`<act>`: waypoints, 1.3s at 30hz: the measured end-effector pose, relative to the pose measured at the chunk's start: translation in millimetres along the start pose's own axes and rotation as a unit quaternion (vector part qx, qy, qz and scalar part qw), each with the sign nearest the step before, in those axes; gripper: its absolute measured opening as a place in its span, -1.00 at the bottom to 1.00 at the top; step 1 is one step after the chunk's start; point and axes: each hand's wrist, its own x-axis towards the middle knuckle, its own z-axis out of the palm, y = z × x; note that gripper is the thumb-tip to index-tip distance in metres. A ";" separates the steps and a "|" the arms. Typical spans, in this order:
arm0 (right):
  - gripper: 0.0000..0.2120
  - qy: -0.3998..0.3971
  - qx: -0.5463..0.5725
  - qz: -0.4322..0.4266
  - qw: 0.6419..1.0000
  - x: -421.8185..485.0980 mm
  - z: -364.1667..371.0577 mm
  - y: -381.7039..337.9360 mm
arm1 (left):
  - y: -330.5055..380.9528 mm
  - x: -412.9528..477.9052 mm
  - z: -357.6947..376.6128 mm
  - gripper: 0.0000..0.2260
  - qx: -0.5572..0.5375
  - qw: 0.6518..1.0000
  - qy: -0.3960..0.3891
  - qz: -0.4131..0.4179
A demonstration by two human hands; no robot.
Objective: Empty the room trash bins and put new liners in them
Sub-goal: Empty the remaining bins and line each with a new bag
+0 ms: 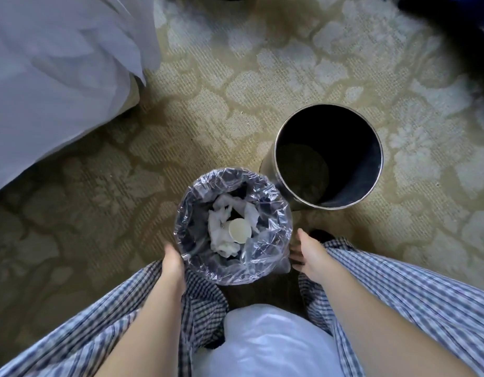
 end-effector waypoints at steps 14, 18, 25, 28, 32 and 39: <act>-0.80 0.059 0.003 -0.070 0.996 -30.2 10.4 -6.0 | 8.4 -14.3 -0.9 -0.71 -0.029 0.999 0.004 -0.012; -0.92 0.072 -0.009 -0.134 0.988 -58.7 3.2 -13.2 | 21.8 -42.1 -5.1 -0.63 -0.014 1.000 0.012 0.020; -0.90 0.017 0.007 -0.197 0.980 -118.7 -3.9 -35.4 | 67.2 -100.3 -6.4 -0.83 -0.009 0.987 0.042 0.154; -0.79 -0.042 0.012 -0.229 0.972 -149.9 -0.7 -46.0 | 81.2 -131.9 -12.1 -0.93 -0.013 0.985 0.002 0.169; -0.80 -0.074 0.024 -0.256 0.963 -188.2 -5.9 -60.0 | 86.2 -169.2 -21.0 -0.91 0.066 0.981 -0.099 0.154; -0.86 -0.134 -0.017 -0.287 0.948 -234.2 -23.5 -53.5 | 64.8 -239.0 -20.7 -0.66 0.152 0.935 -0.207 0.245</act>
